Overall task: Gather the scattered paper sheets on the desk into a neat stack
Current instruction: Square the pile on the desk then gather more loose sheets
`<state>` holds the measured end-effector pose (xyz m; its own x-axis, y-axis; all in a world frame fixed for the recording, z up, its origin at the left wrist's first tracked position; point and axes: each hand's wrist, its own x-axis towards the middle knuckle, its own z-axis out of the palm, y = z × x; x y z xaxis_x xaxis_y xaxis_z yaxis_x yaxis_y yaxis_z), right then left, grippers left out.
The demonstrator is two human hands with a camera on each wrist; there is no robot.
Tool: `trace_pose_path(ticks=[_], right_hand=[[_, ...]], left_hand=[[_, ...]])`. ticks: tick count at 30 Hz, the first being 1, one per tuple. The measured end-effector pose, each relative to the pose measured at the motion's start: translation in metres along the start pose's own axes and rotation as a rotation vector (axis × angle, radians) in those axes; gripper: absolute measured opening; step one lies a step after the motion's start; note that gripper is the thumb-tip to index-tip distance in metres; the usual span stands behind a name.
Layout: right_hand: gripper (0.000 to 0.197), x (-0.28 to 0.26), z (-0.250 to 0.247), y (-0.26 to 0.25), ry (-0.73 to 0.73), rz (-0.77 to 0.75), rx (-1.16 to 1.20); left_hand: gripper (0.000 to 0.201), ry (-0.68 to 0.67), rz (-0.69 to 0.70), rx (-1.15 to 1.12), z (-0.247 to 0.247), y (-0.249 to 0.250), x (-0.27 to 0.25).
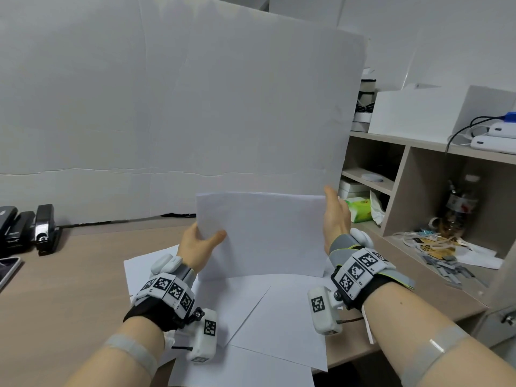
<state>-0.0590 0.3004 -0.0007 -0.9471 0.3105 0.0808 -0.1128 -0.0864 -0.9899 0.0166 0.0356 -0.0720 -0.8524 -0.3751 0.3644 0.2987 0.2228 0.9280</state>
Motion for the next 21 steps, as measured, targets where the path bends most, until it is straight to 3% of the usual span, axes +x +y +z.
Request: trace_pose_path(ticks=[2, 6, 11, 15, 18, 21], right_hand=[[0.047, 0.0, -0.004, 0.008, -0.067, -0.004, 0.048], [0.084, 0.007, -0.013, 0.026, -0.19, -0.063, 0.02], [0.04, 0.008, -0.026, 0.036, -0.304, -0.113, -0.057], [0.065, 0.014, -0.028, 0.045, -0.348, -0.046, -0.076], [0.062, 0.015, -0.025, 0.047, -0.344, -0.055, 0.005], [0.066, 0.016, -0.025, 0.047, -0.359, -0.056, -0.009]], left_hand=[[0.021, -0.006, -0.005, 0.001, -0.001, -0.001, 0.001], [0.028, 0.024, -0.004, -0.041, 0.001, -0.001, 0.005], [0.026, 0.008, -0.048, -0.055, 0.001, 0.004, 0.011], [0.045, -0.092, -0.155, -0.101, -0.004, 0.001, 0.008], [0.059, -0.118, -0.197, -0.181, -0.004, 0.001, 0.006], [0.047, -0.09, -0.199, -0.132, -0.005, 0.0, 0.007]])
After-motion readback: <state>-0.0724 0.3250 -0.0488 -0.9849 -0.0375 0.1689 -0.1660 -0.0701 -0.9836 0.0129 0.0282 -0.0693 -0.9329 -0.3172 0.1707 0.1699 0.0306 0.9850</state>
